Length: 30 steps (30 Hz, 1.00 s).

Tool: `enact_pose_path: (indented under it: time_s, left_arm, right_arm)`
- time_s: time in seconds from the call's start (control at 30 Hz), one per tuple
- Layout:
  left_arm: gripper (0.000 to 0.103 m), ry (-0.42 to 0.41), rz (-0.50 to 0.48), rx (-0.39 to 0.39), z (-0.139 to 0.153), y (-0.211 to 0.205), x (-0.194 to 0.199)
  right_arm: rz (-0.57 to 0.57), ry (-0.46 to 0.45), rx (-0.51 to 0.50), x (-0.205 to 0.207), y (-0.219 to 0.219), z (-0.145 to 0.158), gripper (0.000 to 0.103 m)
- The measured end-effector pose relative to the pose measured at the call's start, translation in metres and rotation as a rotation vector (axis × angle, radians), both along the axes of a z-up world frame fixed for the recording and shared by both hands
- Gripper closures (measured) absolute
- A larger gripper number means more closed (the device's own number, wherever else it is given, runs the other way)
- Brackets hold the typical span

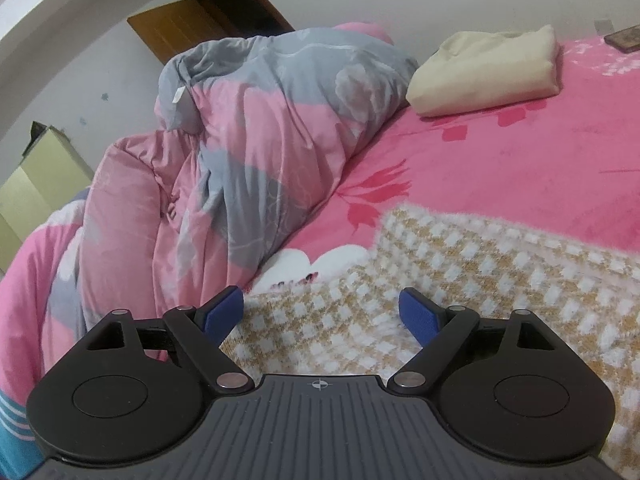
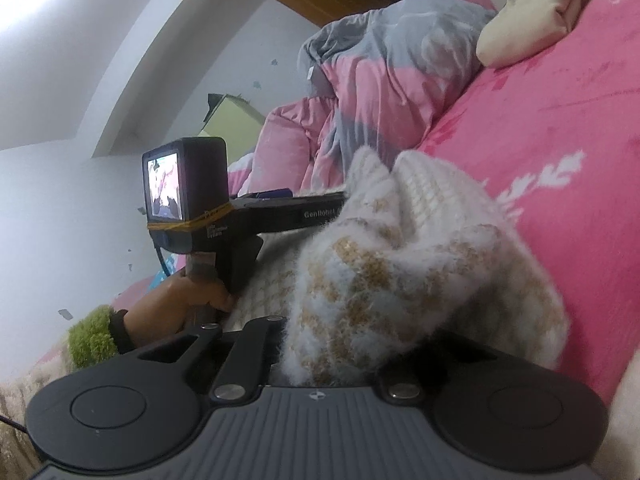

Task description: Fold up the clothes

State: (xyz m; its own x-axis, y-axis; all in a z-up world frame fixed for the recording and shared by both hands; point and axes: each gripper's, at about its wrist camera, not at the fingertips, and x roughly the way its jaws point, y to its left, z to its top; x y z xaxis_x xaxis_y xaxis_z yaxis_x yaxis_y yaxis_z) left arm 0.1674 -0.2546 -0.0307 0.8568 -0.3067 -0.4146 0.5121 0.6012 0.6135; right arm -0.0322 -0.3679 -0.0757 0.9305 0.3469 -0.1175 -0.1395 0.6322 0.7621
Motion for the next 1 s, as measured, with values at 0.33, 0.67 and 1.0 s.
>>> enact_pose_path:
  time_s: [0.33, 0.67, 1.0]
  left_arm:
    - [0.017, -0.021, -0.016, 0.022, -0.006, -0.005, -0.004]
    - [0.018, -0.057, -0.036, 0.017, -0.01, -0.003, -0.009]
    - [0.018, -0.043, -0.044, -0.014, -0.011, 0.003, -0.006]
  right_arm:
    - [-0.028, -0.005, -0.043, -0.003, 0.007, -0.008, 0.094]
    - [-0.019, 0.064, -0.077, -0.025, 0.004, 0.002, 0.083]
    - [0.009, -0.06, -0.435, -0.084, 0.011, 0.063, 0.084]
